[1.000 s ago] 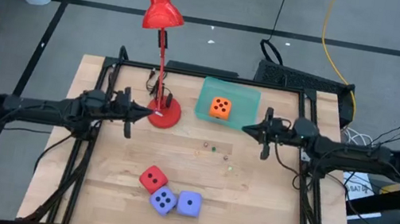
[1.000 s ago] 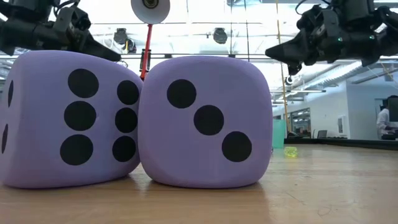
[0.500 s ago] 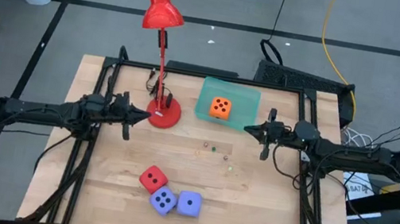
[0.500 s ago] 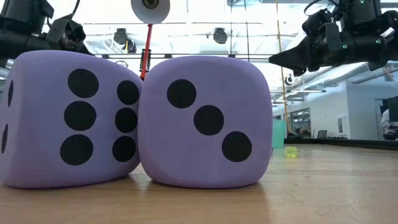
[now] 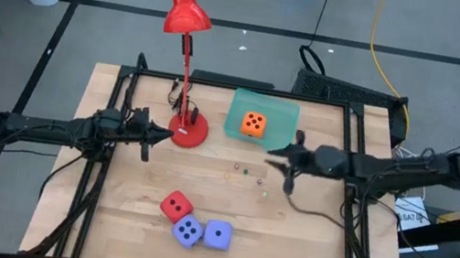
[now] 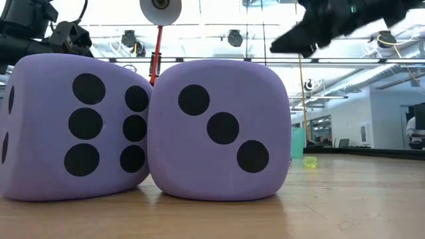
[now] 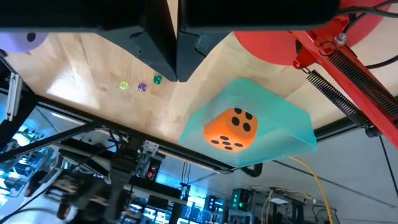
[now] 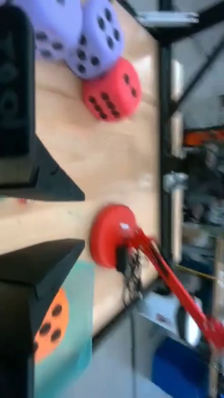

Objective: Pick & Place Dice
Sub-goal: Put the right big purple dice into the green bin

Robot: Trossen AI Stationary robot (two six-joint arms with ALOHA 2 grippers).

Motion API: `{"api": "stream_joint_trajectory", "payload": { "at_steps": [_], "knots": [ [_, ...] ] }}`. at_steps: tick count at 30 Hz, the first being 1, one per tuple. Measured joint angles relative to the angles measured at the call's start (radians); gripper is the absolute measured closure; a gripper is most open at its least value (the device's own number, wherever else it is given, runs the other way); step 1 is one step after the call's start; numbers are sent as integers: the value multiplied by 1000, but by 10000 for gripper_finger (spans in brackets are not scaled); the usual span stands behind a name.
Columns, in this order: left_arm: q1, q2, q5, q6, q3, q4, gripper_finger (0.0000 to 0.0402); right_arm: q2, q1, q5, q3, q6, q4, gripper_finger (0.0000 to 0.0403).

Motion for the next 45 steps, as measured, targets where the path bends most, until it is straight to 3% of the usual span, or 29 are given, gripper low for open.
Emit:
{"api": "stream_joint_trajectory", "payload": {
  "at_steps": [7,13,21,26,32,37,42,45],
  "knots": [
    [0,0,0,5,0,-1,391,202,186,-6,248,175,-212,153],
    [0,0,0,23,0,10,384,395,305,-34,387,329,-251,16],
    [0,0,0,32,0,11,396,621,368,-88,528,372,-240,20],
    [0,0,0,53,1,12,380,670,367,-92,566,407,-242,6],
    [0,0,0,83,1,35,392,718,363,-151,622,466,-245,3],
    [0,0,0,86,2,59,395,784,371,-169,701,487,-313,3],
    [0,0,1,94,2,60,378,858,371,-163,808,484,-517,3],
    [0,0,3,93,2,60,377,877,369,-166,827,483,-511,3]
  ]
}}
